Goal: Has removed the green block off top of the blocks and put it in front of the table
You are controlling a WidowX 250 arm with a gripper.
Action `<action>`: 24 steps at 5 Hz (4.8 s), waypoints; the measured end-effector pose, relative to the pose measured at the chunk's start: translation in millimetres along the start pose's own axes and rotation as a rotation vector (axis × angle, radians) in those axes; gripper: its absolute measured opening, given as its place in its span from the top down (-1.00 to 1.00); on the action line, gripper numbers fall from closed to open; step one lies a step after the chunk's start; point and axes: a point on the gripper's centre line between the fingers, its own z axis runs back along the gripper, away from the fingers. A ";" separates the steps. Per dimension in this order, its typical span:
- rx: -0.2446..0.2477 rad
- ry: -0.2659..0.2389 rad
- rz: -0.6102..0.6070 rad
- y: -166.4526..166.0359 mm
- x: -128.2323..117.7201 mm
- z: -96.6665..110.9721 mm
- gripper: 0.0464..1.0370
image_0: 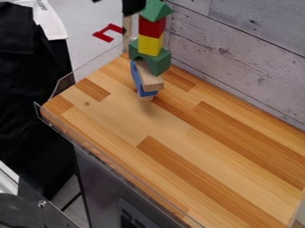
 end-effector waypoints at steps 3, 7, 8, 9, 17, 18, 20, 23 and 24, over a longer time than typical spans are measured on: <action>-0.004 -0.062 0.008 3.5 22.5 9.5 -0.92; -0.032 -0.006 0.030 -2.6 48.6 -5.7 -0.92; -0.046 -0.002 0.025 -4.1 47.8 -10.3 -0.92; -0.055 0.013 0.039 -0.7 47.4 -16.6 -0.92; -0.071 0.048 0.075 8.7 50.6 -40.0 -0.01; -0.055 0.034 0.094 10.4 41.6 -17.9 -0.01; -0.022 -0.035 0.147 26.3 35.0 19.1 -0.01; -0.089 0.094 0.019 -25.5 -33.9 -24.3 -0.01; -0.100 0.092 -0.108 -62.5 -39.4 -24.6 -0.01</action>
